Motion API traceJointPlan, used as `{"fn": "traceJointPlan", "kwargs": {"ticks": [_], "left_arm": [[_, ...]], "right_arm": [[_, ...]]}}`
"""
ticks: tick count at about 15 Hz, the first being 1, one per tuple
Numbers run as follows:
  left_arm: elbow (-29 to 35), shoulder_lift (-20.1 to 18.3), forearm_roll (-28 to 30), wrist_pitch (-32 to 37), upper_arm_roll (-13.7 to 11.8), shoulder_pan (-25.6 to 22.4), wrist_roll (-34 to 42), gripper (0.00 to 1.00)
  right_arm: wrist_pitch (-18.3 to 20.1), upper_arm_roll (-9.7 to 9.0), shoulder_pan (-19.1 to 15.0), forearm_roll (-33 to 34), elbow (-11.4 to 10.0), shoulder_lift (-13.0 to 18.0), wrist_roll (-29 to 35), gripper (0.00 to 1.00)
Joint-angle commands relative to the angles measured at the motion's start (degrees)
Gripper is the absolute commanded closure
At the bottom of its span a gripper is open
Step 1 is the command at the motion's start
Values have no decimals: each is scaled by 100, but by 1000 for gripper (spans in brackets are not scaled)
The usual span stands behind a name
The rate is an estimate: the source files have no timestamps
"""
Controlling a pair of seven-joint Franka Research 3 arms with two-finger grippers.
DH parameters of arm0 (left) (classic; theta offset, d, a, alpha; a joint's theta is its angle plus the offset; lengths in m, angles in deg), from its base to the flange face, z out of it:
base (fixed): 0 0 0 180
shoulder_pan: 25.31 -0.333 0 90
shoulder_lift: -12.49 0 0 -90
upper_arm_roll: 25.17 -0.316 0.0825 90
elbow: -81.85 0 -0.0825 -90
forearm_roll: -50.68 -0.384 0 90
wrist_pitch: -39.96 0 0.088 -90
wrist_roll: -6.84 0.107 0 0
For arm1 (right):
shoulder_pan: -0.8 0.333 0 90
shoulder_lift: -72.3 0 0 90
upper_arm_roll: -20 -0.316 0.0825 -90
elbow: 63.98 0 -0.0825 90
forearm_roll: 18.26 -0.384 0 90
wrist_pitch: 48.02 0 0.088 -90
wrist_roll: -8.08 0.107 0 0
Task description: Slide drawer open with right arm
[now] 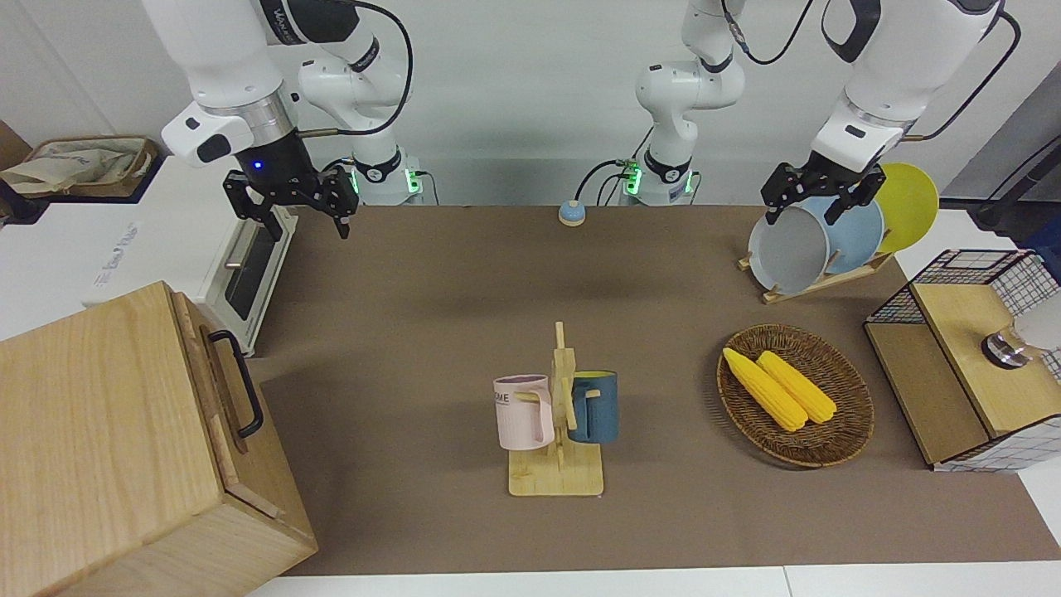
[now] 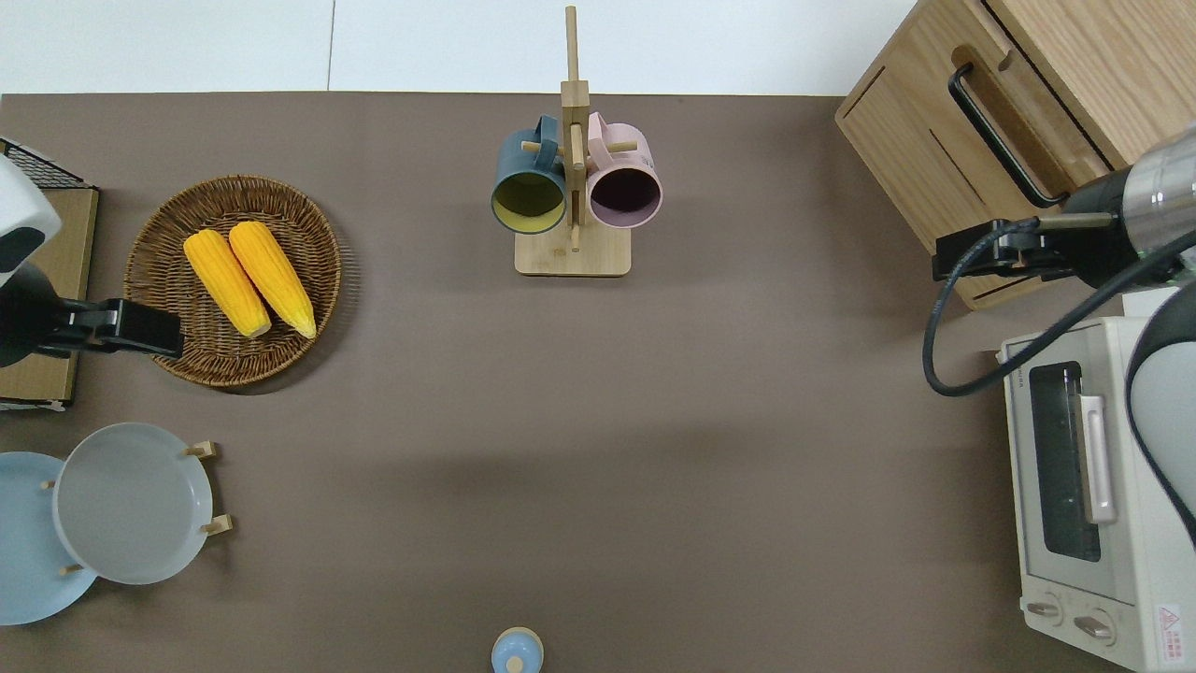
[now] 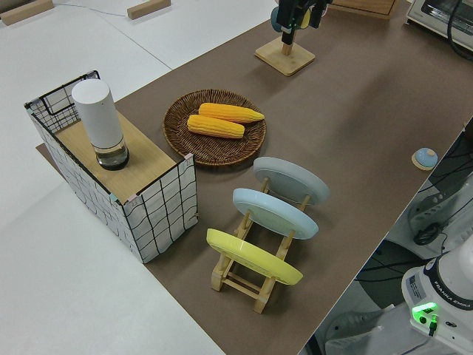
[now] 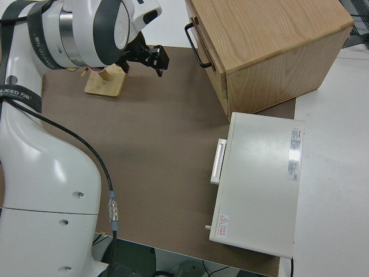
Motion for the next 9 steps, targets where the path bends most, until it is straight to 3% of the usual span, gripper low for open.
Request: {"fn": "traceJointPlan", "kwargs": {"ticks": [1, 9], "left_arm": [[-149, 65, -98, 113, 37, -22, 56, 7], [-140, 74, -98, 113, 37, -22, 56, 7]], "right_arm": [[83, 3, -20, -68, -139, 56, -177, 13], [93, 3, -98, -103, -122, 56, -177, 15]]}}
